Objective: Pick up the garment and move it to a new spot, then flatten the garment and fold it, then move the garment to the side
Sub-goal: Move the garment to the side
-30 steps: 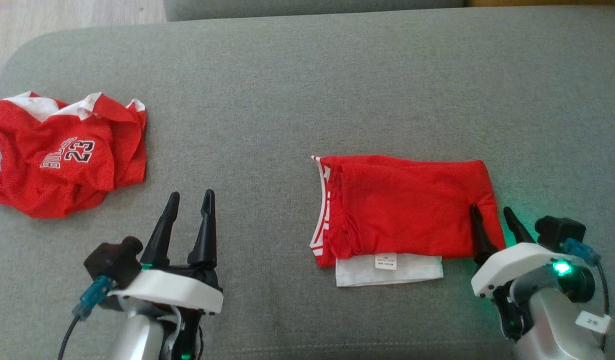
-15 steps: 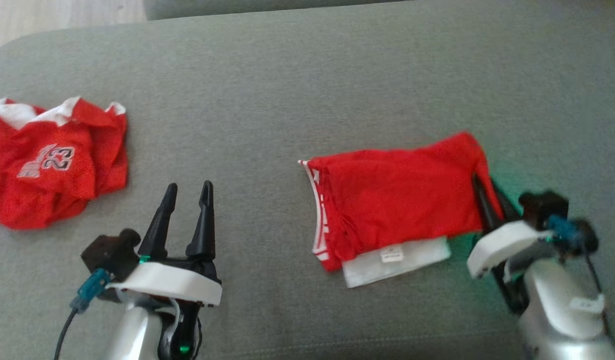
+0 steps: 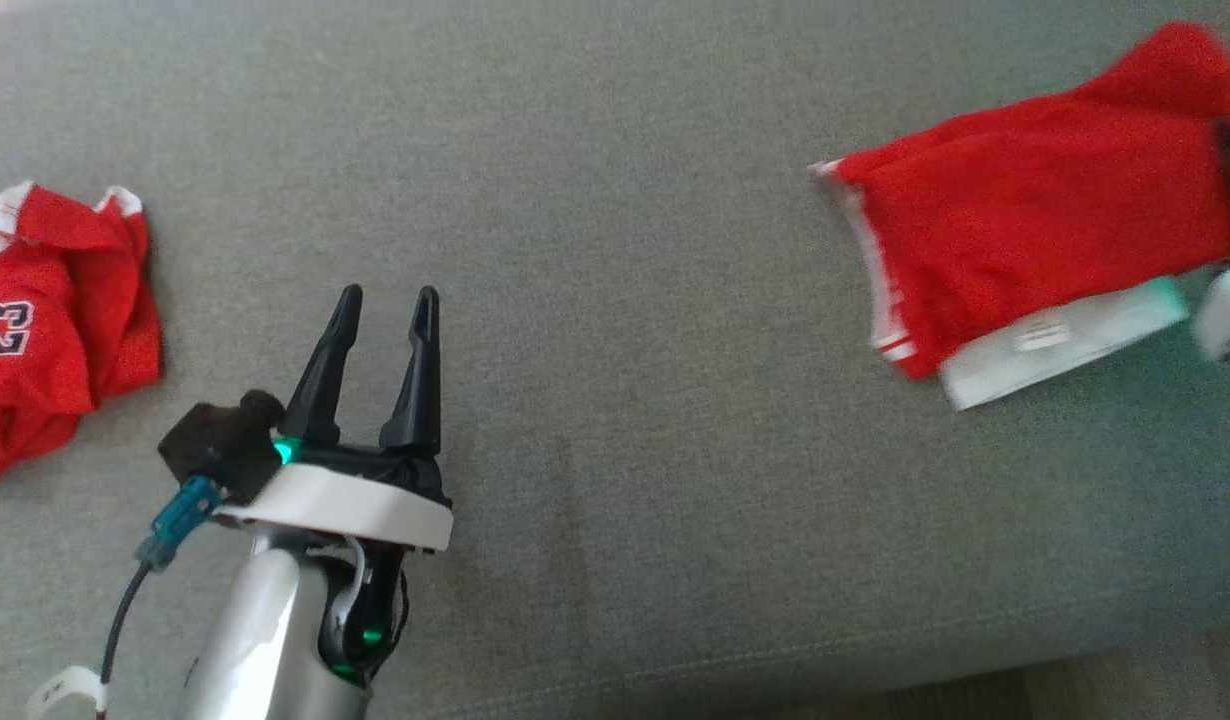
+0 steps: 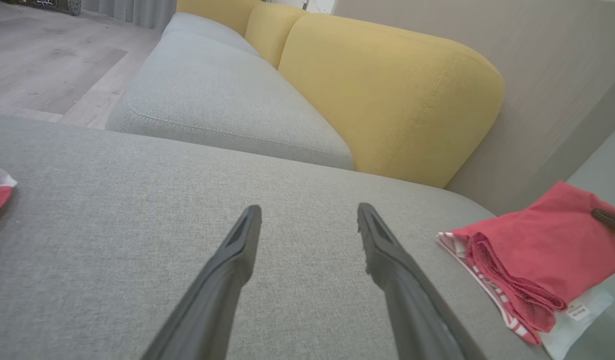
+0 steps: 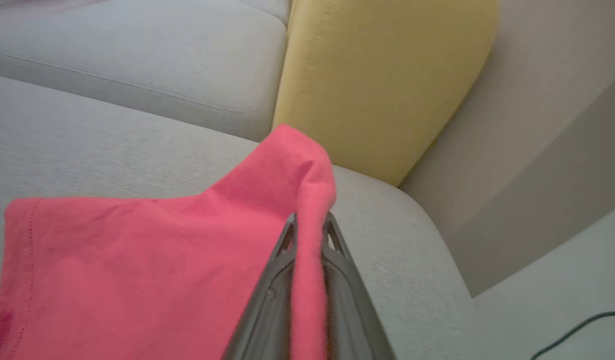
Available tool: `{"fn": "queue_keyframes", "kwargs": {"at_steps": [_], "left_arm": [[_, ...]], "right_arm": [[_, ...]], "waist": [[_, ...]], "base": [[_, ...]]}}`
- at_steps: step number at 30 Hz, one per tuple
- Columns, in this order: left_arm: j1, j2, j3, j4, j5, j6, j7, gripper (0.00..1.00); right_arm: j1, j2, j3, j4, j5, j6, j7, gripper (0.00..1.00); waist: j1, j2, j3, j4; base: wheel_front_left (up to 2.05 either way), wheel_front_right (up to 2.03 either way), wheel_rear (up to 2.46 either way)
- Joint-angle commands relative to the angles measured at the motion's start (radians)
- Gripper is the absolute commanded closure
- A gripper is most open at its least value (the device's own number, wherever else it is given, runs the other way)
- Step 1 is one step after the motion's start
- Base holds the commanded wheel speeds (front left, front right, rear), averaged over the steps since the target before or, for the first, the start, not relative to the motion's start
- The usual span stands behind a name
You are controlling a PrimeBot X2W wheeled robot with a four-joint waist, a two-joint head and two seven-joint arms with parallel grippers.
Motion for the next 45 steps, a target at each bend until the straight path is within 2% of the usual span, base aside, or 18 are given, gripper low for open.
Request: {"fn": "queue_keyframes", "kwargs": {"at_steps": [1,5,7,11,16,17,18,19,20,25,33,39,45], "left_arm": [[-0.032,0.004,0.022,-0.035,0.009,-0.005,-0.008,0.0],[-0.044,0.004,0.024,-0.034,0.02,-0.011,-0.008,0.0],[-0.047,0.004,0.026,-0.031,0.022,-0.014,-0.008,0.0],[-0.05,0.004,0.028,-0.029,0.021,-0.017,-0.008,0.0],[-0.046,0.004,0.029,-0.026,0.016,-0.019,-0.008,0.0],[-0.043,0.004,0.031,-0.024,0.015,-0.019,-0.008,0.0],[-0.04,0.004,0.032,-0.023,0.013,-0.018,-0.008,0.0],[-0.038,0.004,0.033,-0.022,0.011,-0.018,-0.008,0.0],[-0.036,0.004,0.033,-0.021,0.01,-0.018,-0.008,0.0],[-0.031,0.004,0.033,-0.012,0.003,-0.015,-0.008,0.0],[-0.026,0.004,0.031,-0.004,-0.015,-0.011,-0.008,0.0],[-0.003,0.004,0.043,-0.017,-0.036,0.002,-0.008,0.0],[0.025,0.004,0.047,-0.032,-0.054,0.014,-0.008,0.0]], "right_arm": [[-0.025,-0.035,-0.006,-0.016,0.015,-0.001,0.002,1.0],[-0.067,-0.083,-0.086,0.071,0.034,-0.001,0.009,1.0],[-0.08,-0.059,-0.092,0.088,0.033,-0.001,0.021,1.0],[-0.117,-0.048,-0.2,0.163,-0.047,-0.001,0.034,1.0],[-0.128,-0.008,-0.261,0.197,-0.122,-0.001,0.023,1.0],[-0.126,0.003,-0.27,0.198,-0.131,-0.001,0.024,0.91],[-0.123,0.01,-0.275,0.197,-0.142,-0.001,0.024,0.58],[-0.121,0.017,-0.284,0.199,-0.147,-0.001,0.029,0.45],[-0.12,0.026,-0.285,0.199,-0.148,-0.001,0.035,0.0],[-0.127,0.047,-0.298,0.164,-0.15,-0.001,0.03,0.0],[-0.139,0.101,-0.25,0.051,-0.12,-0.001,0.014,0.0],[-0.06,0.218,-0.182,-0.135,-0.035,-0.001,-0.002,0.0],[0.099,0.32,-0.158,-0.287,0.017,-0.001,-0.028,0.0]], "waist": [[-0.0001,0.0,0.02,-0.006],[-0.0001,0.0,0.045,-0.006],[-0.0001,0.0,0.05,-0.005],[-0.0001,0.0,0.057,-0.001],[-0.0001,0.0,0.05,0.006],[-0.0001,0.0,0.047,0.007],[-0.0001,0.0,0.044,0.007],[-0.0001,0.0,0.042,0.007],[-0.0001,0.0,0.04,0.007],[-0.0001,0.0,0.025,0.007],[-0.0001,0.0,-0.016,0.014],[-0.0001,0.0,-0.085,0.028],[-0.0001,0.0,-0.139,0.047]], "base": [[0.0,0.0,0.0],[0.0,0.0,0.0],[0.0,0.0,0.0],[0.0,0.0,0.0],[0.0,0.0,0.0],[0.0,0.0,0.0],[0.0,0.0,0.0],[0.0,0.0,0.0],[0.0,0.0,0.0],[0.0,0.0,0.0],[0.0,0.0,0.0],[0.0,0.0,0.0],[0.0,0.0,0.0]]}}
